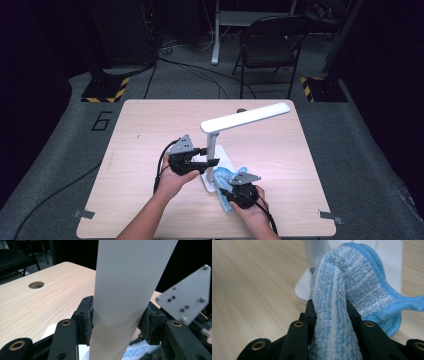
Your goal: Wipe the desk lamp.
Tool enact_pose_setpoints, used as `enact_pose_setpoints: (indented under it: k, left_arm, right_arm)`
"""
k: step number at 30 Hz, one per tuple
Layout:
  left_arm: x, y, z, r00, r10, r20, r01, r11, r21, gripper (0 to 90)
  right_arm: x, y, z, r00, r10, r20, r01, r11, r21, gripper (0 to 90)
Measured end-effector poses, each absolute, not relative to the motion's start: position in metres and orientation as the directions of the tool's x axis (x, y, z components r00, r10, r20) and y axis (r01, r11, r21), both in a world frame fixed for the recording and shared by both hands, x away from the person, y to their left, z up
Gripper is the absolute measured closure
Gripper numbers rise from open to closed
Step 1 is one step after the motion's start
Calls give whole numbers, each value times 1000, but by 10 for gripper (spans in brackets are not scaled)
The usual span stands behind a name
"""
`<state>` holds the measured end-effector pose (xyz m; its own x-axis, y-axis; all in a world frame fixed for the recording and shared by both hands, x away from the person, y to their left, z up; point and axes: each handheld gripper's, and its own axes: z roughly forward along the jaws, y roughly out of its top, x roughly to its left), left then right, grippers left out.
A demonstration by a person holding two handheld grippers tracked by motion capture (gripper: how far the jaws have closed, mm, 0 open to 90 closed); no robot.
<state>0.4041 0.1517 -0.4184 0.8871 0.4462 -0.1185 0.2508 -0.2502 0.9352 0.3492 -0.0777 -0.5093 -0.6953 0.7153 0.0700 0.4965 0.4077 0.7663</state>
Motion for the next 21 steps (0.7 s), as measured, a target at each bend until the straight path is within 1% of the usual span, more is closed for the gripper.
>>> enact_pose_setpoints:
  k: [6, 10, 13, 16, 21]
  left_arm:
    - [404, 151, -418, 893, 438, -102, 235, -263, 936, 510]
    - [404, 151, -418, 892, 439, -110, 244, -260, 934, 510]
    - [404, 151, -419, 892, 437, -113, 246, -260, 934, 510]
    - [405, 151, -418, 892, 437, -114, 247, -262, 933, 510]
    - [405, 149, -418, 889, 444, -117, 254, -264, 931, 509]
  right_arm:
    - [361, -96, -509, -638, 768, 58, 523, 377, 765, 703]
    - [368, -109, -508, -591, 804, 56, 550, 351, 758, 699]
    - [372, -117, -509, -558, 829, 43, 548, 329, 769, 695]
    - [373, -118, -509, -548, 834, 61, 559, 311, 768, 692]
    - [368, -107, -510, -570, 821, 19, 529, 349, 774, 691]
